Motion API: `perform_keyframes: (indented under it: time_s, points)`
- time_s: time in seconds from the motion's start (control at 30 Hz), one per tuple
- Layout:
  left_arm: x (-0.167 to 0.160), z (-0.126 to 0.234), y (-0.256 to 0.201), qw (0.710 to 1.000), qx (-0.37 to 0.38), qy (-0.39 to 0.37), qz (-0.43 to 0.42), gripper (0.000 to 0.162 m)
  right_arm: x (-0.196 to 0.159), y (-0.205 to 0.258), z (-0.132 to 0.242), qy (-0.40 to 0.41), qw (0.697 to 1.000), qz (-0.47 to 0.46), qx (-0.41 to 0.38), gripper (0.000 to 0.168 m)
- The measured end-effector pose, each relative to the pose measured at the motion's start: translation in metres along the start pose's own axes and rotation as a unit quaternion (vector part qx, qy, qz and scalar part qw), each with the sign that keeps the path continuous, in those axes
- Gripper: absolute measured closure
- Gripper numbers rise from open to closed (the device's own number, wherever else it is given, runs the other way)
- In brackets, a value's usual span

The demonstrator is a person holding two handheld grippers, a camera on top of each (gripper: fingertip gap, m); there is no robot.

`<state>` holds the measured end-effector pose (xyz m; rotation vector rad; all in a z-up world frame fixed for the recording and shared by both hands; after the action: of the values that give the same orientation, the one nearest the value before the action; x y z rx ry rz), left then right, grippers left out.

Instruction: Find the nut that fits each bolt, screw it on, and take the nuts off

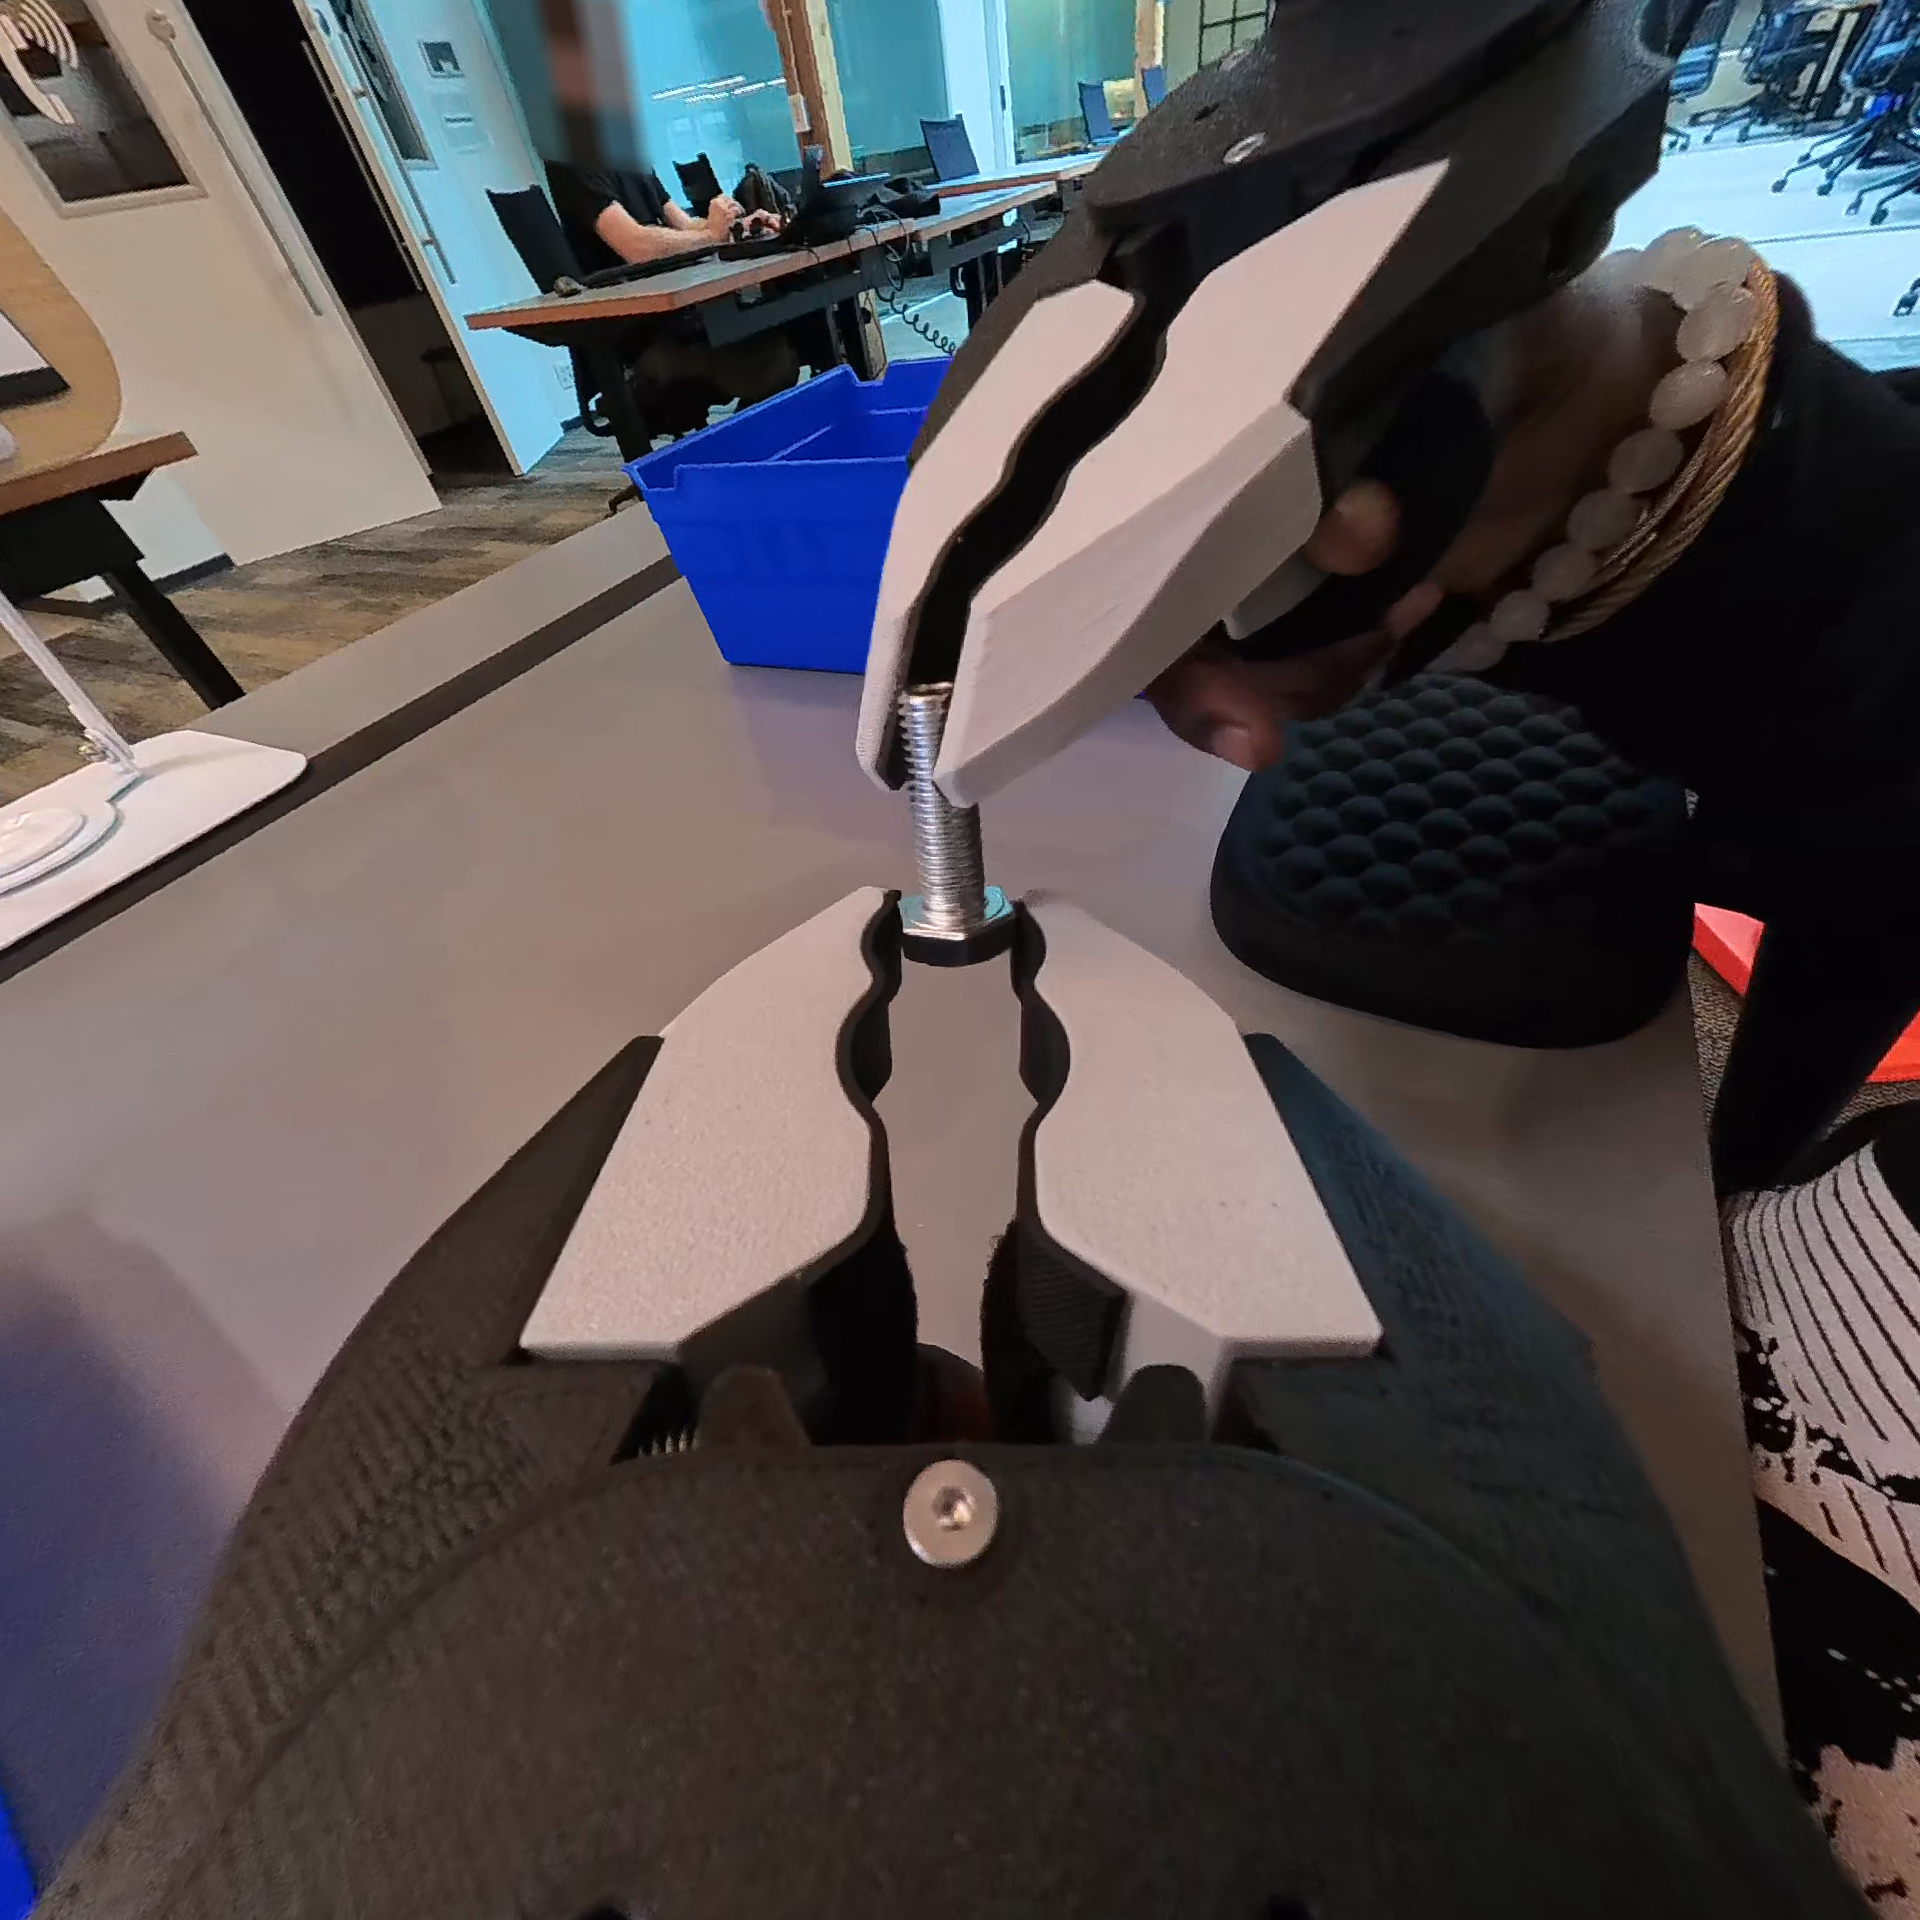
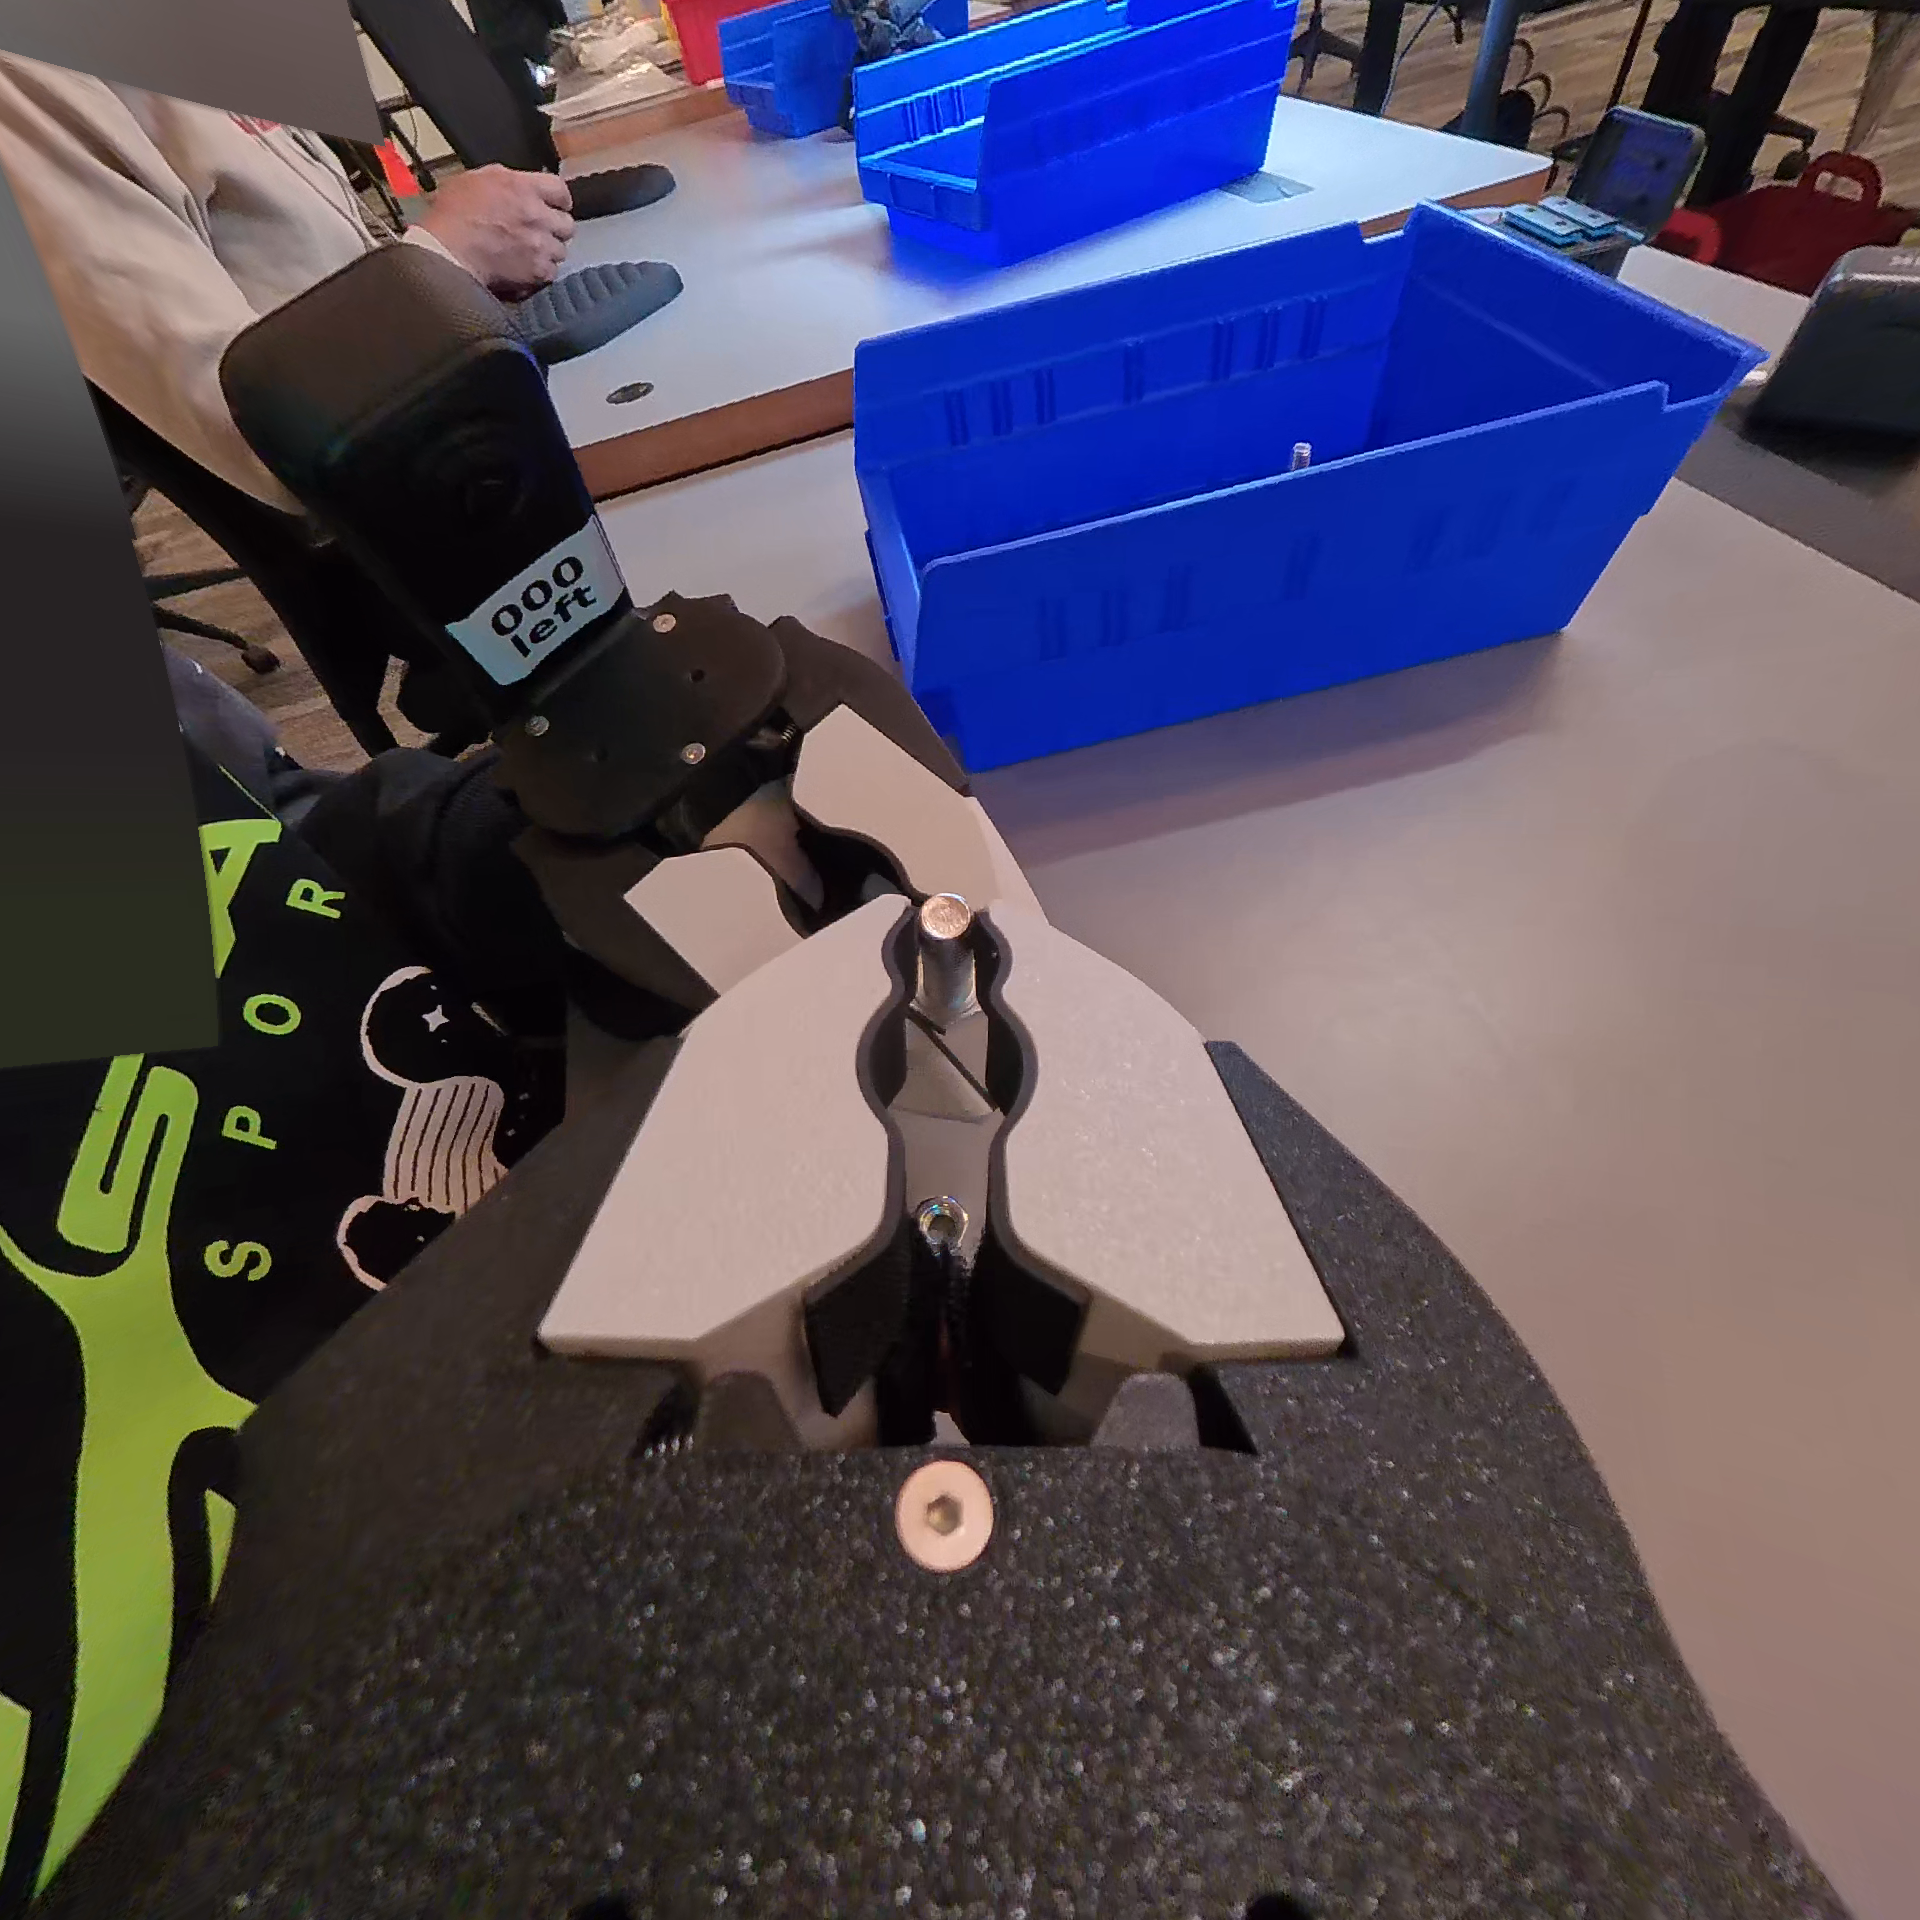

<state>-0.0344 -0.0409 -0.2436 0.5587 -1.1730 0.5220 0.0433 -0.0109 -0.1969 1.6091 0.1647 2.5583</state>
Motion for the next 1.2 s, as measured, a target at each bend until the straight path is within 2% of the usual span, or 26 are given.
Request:
perform_keyframes:
  time_s: [0.4, 0.9, 0.93, 0.97, 1.07, 1.13, 1.2]
  points:
    - [-0.001, 0.000, 0.004, 0.999, 0.032, 0.008, -0.013, 0.142, 0.002, -0.001, -0.004, 0.005, 0.998, -0.051, -0.032, 0.158]
    - [0.001, 0.004, 0.006, 1.000, 0.024, -0.010, 0.000, 0.143, 0.006, 0.003, -0.003, -0.006, 0.998, -0.048, -0.033, 0.158]
    - [0.002, 0.006, 0.006, 1.000, 0.018, -0.017, 0.002, 0.143, 0.007, 0.005, -0.002, -0.010, 0.999, -0.040, -0.024, 0.155]
    - [0.003, 0.008, 0.008, 0.999, 0.019, -0.027, 0.012, 0.143, 0.007, 0.008, 0.000, -0.010, 0.999, -0.030, -0.008, 0.143]
    - [0.005, 0.019, 0.020, 0.995, 0.005, -0.070, 0.075, 0.143, -0.006, 0.011, 0.001, 0.057, 0.998, -0.010, 0.010, 0.088]
    - [0.005, 0.024, 0.026, 0.990, -0.006, -0.088, 0.110, 0.143, -0.029, 0.008, -0.004, 0.155, 0.988, 0.000, 0.010, 0.071]
    - [0.005, 0.026, 0.028, 0.988, -0.011, -0.096, 0.120, 0.143, -0.054, 0.004, -0.013, 0.240, 0.971, 0.003, 0.010, 0.066]
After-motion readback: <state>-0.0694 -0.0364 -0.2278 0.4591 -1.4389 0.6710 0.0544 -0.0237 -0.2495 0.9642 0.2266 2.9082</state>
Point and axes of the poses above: each gripper's, where its closed fingertips meet, z back along the fingers, x out of its top, y = z × x across the jaws, the point moved 6 cm from there along z, back along the fingers, and after that the axes turned 5 degrees about y, right-handed, at the moved point
